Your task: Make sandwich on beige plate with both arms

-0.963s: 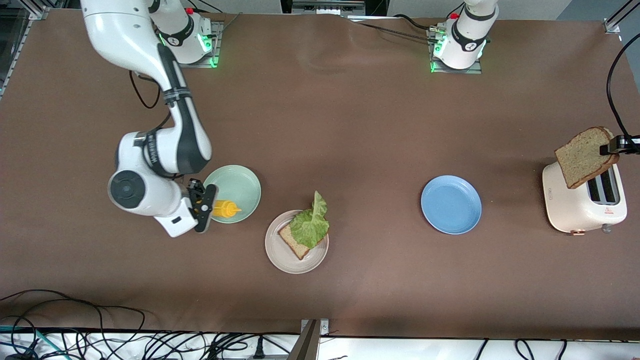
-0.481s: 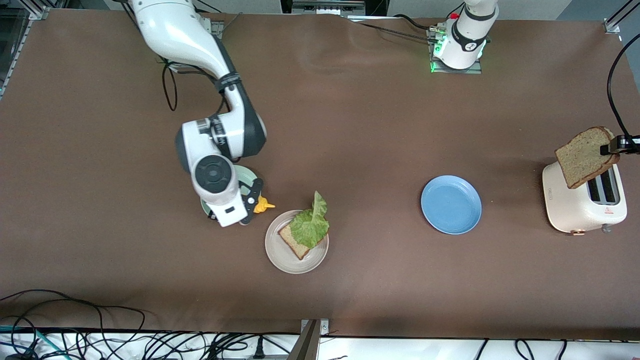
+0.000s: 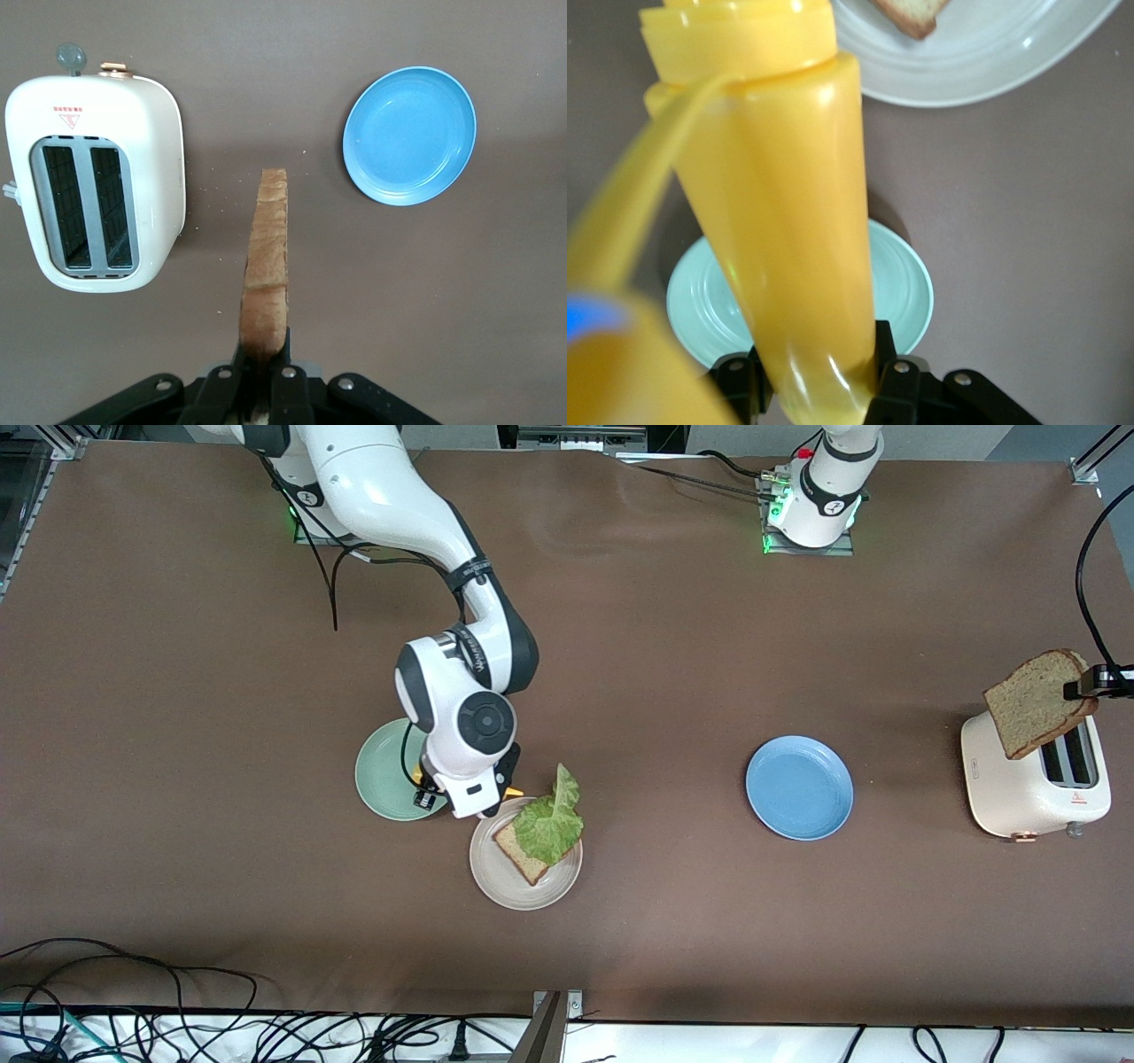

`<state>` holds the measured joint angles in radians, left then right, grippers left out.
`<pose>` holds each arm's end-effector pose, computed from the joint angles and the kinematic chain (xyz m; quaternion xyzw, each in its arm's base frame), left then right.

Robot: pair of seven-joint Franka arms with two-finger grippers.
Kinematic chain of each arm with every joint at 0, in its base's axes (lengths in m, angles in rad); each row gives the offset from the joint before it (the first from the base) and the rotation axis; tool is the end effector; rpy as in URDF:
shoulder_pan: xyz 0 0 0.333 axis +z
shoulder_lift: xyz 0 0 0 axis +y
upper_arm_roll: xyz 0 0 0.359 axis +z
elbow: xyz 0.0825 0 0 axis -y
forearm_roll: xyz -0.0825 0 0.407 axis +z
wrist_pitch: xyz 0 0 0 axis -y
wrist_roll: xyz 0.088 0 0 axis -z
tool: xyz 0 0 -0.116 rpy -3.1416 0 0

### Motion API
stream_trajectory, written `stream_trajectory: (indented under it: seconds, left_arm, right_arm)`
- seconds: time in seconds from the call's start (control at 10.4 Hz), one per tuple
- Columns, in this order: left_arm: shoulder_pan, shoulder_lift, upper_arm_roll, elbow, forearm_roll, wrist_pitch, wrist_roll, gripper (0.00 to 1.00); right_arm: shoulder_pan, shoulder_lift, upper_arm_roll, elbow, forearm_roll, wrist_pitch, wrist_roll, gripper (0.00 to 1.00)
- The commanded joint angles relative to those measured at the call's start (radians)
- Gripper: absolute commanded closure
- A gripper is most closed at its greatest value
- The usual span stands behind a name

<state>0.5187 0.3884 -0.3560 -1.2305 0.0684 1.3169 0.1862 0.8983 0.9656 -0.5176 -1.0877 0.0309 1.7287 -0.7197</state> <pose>0.6478 0.1645 0.5718 0.9897 -0.0048 -0.1310 0.0569 0.6744 0.4188 0.2731 0.7920 0.5661 -0.1373 0.1829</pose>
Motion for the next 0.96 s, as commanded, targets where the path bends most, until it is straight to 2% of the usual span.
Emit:
stream_trajectory:
  seconds: [0.0,0.58,0.67,0.87]
  left_arm:
    - [0.004,-0.002,0.002,0.006,-0.039,0.001,0.002,1.0]
    - [0.004,-0.002,0.002,0.006,-0.061,0.001,0.001,1.0]
    - [0.003,-0.002,0.0,0.006,-0.061,0.001,-0.002,1.0]
    - [0.0,-0.003,-0.003,0.006,-0.062,0.001,-0.005,1.0]
  right_arm:
    - [0.047,0.061,-0.059,0.072,-0.014,-0.035,0.035,1.0]
    - [0.011,0.056,-0.036,0.081,-0.017,-0.02,0.025,1.0]
    - [-0.025,0.053,0.011,0.081,-0.038,-0.009,0.023,1.0]
    - [-0.1,0.03,0.13,0.08,-0.138,0.008,0.023,1.0]
